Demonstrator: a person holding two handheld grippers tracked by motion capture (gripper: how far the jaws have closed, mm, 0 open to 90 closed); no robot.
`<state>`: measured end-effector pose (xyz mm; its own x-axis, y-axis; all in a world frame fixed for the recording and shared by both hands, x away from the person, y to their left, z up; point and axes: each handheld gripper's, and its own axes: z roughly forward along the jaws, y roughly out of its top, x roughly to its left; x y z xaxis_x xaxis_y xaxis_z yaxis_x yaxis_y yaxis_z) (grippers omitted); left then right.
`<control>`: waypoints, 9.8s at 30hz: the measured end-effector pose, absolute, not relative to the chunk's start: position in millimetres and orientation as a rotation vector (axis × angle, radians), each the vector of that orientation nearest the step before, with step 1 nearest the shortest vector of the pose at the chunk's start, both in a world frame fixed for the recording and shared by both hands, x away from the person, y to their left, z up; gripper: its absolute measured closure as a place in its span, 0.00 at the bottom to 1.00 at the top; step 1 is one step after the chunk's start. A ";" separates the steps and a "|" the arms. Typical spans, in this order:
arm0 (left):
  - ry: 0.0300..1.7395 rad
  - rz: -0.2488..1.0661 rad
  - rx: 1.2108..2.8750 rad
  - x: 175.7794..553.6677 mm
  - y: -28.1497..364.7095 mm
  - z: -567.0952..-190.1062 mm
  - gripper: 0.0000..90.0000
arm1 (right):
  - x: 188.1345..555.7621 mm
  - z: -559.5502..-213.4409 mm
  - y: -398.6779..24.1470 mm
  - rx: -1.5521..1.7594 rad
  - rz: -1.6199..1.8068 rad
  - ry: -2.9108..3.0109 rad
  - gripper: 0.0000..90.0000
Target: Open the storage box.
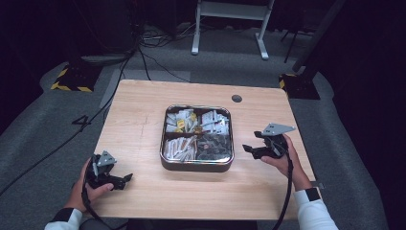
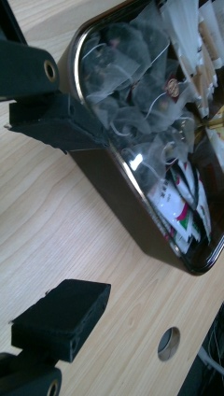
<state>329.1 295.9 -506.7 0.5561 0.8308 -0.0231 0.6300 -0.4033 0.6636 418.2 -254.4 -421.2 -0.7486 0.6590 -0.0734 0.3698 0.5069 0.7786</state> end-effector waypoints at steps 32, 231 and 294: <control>1.163 0.416 2.166 329.2 296.3 -506.7 0.00 | 459.9 -415.5 -120.0 0.639 1.060 2.587 0.33; 1.158 0.415 2.168 329.2 296.7 -506.7 0.01 | 459.9 -375.8 -297.1 1.016 0.978 2.335 0.66; 1.158 0.414 2.167 329.2 296.7 -506.8 0.01 | 477.7 -474.6 -318.0 1.186 0.806 2.437 0.65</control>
<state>329.2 296.7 -506.8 0.5624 0.8266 -0.0212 0.6254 -0.4085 0.6648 477.7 -318.0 -474.6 -0.6080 0.7933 -0.0330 0.6171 0.4983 0.6091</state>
